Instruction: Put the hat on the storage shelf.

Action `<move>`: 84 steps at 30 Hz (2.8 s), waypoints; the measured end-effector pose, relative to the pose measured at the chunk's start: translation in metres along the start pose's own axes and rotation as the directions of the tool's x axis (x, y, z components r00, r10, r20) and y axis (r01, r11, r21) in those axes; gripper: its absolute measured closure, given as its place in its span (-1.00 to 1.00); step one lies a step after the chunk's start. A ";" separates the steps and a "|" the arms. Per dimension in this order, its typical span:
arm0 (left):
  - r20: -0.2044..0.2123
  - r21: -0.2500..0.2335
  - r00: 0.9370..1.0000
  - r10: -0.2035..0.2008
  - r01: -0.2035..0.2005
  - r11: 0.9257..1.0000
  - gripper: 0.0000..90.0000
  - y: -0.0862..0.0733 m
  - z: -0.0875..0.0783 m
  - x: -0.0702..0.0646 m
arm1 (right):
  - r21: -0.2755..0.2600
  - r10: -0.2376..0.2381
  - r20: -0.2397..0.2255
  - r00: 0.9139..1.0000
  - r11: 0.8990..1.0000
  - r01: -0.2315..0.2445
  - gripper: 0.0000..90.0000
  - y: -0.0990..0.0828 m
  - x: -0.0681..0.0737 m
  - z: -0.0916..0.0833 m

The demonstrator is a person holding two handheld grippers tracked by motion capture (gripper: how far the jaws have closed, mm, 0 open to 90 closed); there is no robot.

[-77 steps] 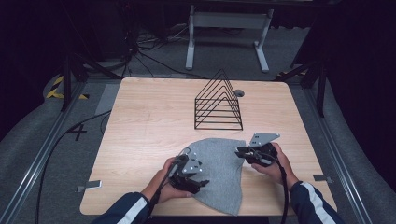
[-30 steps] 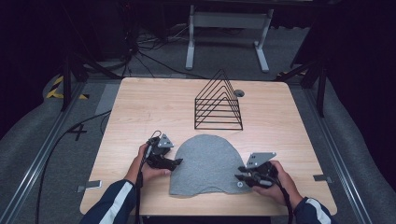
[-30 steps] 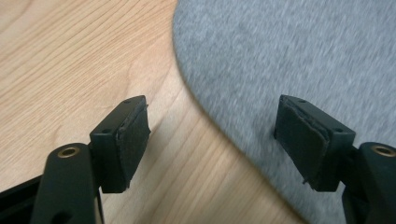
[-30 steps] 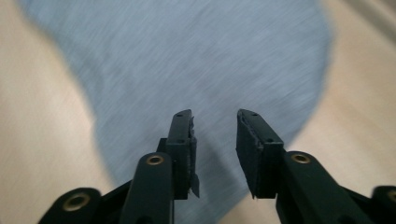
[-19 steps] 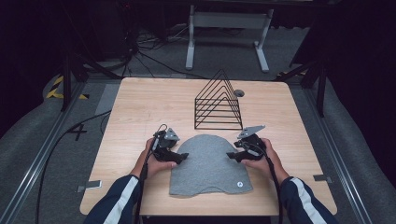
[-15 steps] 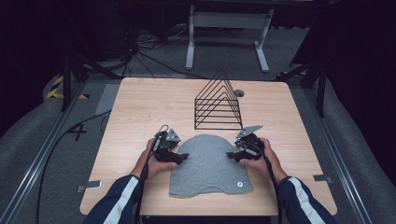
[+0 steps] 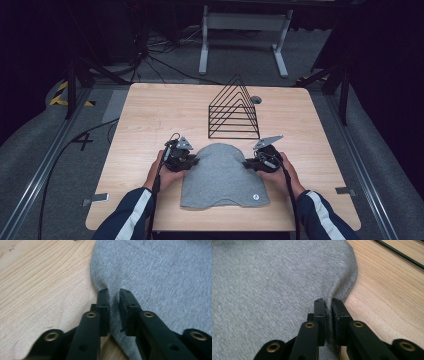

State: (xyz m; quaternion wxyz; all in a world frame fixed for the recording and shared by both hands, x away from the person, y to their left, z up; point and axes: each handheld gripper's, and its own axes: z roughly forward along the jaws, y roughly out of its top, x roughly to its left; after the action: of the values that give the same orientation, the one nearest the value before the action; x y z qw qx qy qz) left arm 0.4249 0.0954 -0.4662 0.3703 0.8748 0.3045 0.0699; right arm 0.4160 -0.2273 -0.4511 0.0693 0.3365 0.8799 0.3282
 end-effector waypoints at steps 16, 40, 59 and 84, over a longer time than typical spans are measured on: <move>-0.022 -0.122 0.990 0.140 -0.142 0.982 0.91 0.044 -0.032 -0.025 | -0.150 -0.097 0.086 0.992 0.983 0.109 0.89 0.013 0.014 -0.056; -0.108 -0.247 0.947 0.303 -0.321 0.914 0.91 0.142 -0.111 -0.039 | -0.321 -0.137 0.215 0.967 0.925 0.202 0.89 0.066 0.014 -0.155; -0.180 -0.328 0.942 0.284 -0.329 0.885 0.91 0.222 -0.147 -0.020 | -0.396 -0.102 0.317 0.943 0.889 0.229 0.89 0.135 -0.006 -0.209; -0.281 -0.344 0.942 0.183 -0.277 0.897 0.92 0.268 -0.124 0.007 | -0.435 -0.047 0.376 0.925 0.873 0.222 0.90 0.186 -0.044 -0.203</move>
State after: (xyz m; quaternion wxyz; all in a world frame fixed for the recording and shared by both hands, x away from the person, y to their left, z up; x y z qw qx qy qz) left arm 0.5161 0.0297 -0.1932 0.4811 0.8017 0.2219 0.2767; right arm 0.4814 -0.2594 -0.1818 0.3288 0.2999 0.7685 0.4598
